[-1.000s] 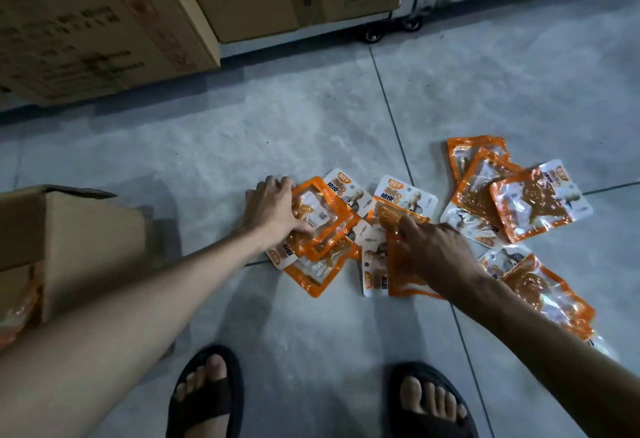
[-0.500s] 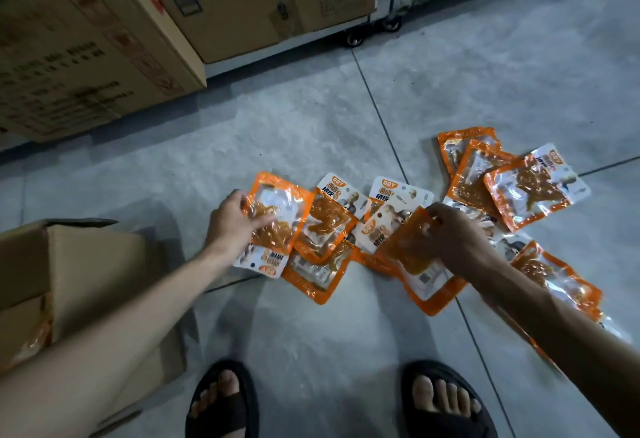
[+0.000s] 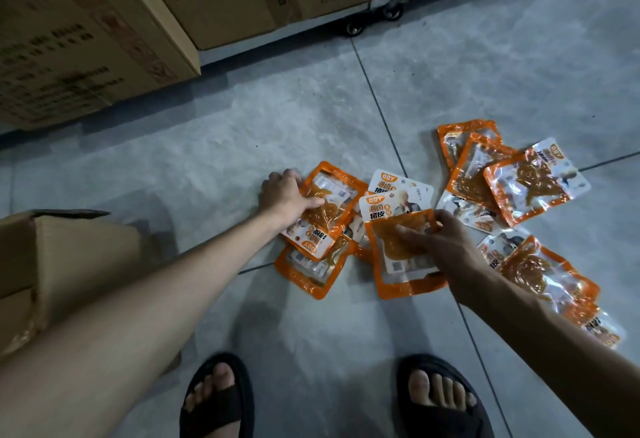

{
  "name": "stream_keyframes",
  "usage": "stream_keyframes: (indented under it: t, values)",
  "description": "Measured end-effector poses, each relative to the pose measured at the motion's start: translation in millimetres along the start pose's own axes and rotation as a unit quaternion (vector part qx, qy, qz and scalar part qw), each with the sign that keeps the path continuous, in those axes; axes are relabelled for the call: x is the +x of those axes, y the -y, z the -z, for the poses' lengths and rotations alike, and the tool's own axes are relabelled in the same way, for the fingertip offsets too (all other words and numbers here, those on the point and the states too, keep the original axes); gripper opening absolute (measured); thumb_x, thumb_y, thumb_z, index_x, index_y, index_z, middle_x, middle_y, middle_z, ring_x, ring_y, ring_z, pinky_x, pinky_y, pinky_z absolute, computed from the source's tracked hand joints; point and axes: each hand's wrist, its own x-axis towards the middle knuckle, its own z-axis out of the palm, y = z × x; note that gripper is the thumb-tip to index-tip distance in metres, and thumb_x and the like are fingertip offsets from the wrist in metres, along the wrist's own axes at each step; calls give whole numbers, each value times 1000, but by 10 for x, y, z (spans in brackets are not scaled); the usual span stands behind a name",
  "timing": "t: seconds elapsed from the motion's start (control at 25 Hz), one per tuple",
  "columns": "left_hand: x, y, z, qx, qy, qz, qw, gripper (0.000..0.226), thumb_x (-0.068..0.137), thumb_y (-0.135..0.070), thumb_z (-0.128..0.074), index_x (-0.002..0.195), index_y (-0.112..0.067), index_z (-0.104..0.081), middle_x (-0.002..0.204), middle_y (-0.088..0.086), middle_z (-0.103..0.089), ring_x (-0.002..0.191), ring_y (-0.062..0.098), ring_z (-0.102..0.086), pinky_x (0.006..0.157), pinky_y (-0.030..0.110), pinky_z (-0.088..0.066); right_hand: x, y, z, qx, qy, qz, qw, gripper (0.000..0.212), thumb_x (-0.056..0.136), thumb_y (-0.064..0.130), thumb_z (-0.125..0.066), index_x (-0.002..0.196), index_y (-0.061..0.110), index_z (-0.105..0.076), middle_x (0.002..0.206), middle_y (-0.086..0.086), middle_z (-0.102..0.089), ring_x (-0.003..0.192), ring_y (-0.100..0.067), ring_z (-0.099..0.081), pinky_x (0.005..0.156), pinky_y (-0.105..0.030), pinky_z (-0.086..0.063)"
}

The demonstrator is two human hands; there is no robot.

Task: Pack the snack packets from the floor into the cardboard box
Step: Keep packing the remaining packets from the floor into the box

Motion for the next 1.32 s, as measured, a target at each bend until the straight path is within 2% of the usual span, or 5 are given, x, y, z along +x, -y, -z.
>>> stream_keyframes:
  t: [0.32, 0.56, 0.76, 0.92, 1.32]
  values:
    - [-122, -106, -55, 21, 11, 19, 1000, 86, 62, -43, -90, 131, -16, -46, 131, 7, -64, 115, 28, -64, 95, 42, -53, 25, -254, -193, -76, 5, -13, 997, 54, 77, 24, -79, 124, 22, -53, 111, -5, -71, 89, -24, -73, 75, -42, -61]
    - [-185, -209, 50, 69, -7, -33, 997, 72, 71, -43, -85, 127, -13, -50, 130, 8, -63, 117, 30, -62, 93, 39, -51, 0, -218, -220, -207, -11, 37, 978, 37, 84, 27, -72, 116, 16, -57, 101, -7, -72, 74, -15, -73, 58, -22, -56]
    - [-302, -115, 394, -119, 12, -11, 993, 51, 81, -32, -79, 121, -12, -53, 117, 3, -69, 98, 23, -69, 82, 33, -56, -62, -101, -224, -181, 15, 33, 983, 19, 85, 31, -70, 100, 20, -63, 90, -3, -75, 70, -14, -74, 58, -24, -56]
    - [-636, 119, 1011, -418, 26, 10, 908, 37, 85, -15, -75, 119, -11, -60, 108, 6, -76, 96, 25, -74, 79, 37, -61, -141, 110, -495, -107, 28, 50, 993, 21, 86, 25, -70, 104, 15, -67, 94, -7, -77, 80, -20, -75, 69, -34, -59]
    - [-1543, 1458, 2133, -625, -87, 46, 775, 41, 86, -15, -71, 127, -17, -64, 112, 5, -77, 100, 22, -75, 81, 42, -62, -614, 624, -2099, -212, 198, 134, 948, 12, 84, 18, -73, 94, 12, -73, 82, -4, -78, 78, -19, -74, 74, -34, -59]
